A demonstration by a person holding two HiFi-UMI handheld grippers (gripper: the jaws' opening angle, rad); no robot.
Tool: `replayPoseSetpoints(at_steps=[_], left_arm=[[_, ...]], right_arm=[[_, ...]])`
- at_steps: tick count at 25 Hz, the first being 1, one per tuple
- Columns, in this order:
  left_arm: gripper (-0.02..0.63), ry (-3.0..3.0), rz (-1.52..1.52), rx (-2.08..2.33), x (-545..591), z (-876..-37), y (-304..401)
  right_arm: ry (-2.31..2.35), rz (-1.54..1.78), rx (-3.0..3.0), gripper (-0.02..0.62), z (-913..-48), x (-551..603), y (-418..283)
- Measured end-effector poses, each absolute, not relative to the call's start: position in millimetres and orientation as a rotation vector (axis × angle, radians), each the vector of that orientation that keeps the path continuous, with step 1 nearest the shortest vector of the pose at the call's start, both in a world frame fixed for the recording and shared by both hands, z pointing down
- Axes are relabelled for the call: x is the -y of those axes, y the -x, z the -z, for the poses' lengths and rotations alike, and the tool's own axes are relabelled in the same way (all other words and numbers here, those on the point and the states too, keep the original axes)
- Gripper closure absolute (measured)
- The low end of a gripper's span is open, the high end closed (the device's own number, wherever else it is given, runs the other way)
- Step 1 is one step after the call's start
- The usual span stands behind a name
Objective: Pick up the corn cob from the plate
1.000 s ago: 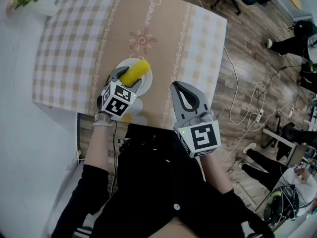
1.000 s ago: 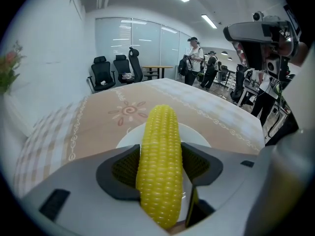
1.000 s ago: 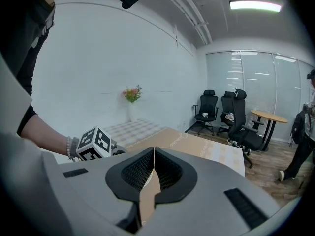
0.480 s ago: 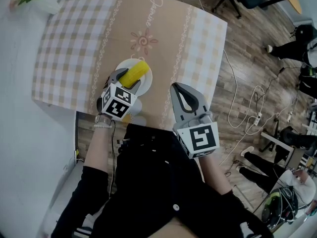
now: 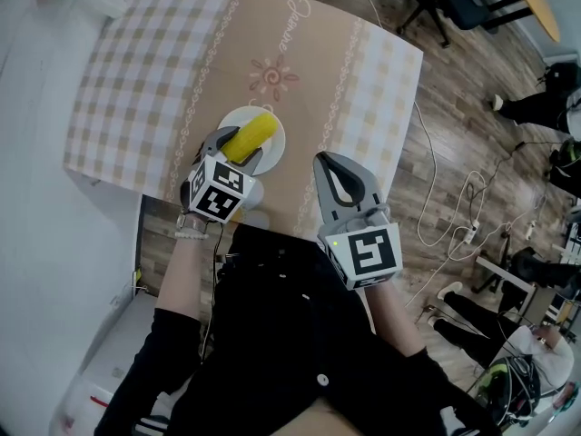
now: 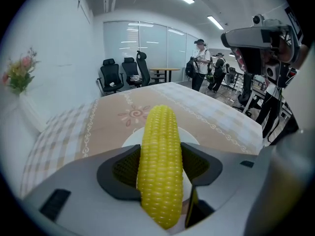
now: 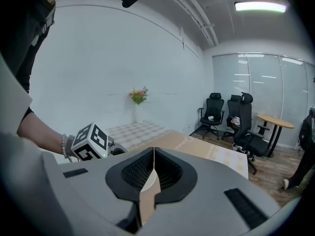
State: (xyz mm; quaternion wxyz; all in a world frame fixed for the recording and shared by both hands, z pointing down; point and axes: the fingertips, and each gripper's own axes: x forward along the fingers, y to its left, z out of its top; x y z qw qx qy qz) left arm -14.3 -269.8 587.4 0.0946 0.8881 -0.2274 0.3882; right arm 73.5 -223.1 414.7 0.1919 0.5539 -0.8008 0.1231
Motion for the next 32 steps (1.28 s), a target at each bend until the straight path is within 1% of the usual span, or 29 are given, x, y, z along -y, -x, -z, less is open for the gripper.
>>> replayPoseSetpoints(at_steps=[14, 32], left_arm=[[0.347, -2.627, -1.077, 0.798, 257, -544, 24], [0.347, -2.708, -0.972, 0.993, 239, -467, 36]], right_arm=[[-1.494, -0.295, 2.317, 0.552, -400, 219, -64], [-1.42, -0.182, 2.405, 0.552, -374, 218, -49]])
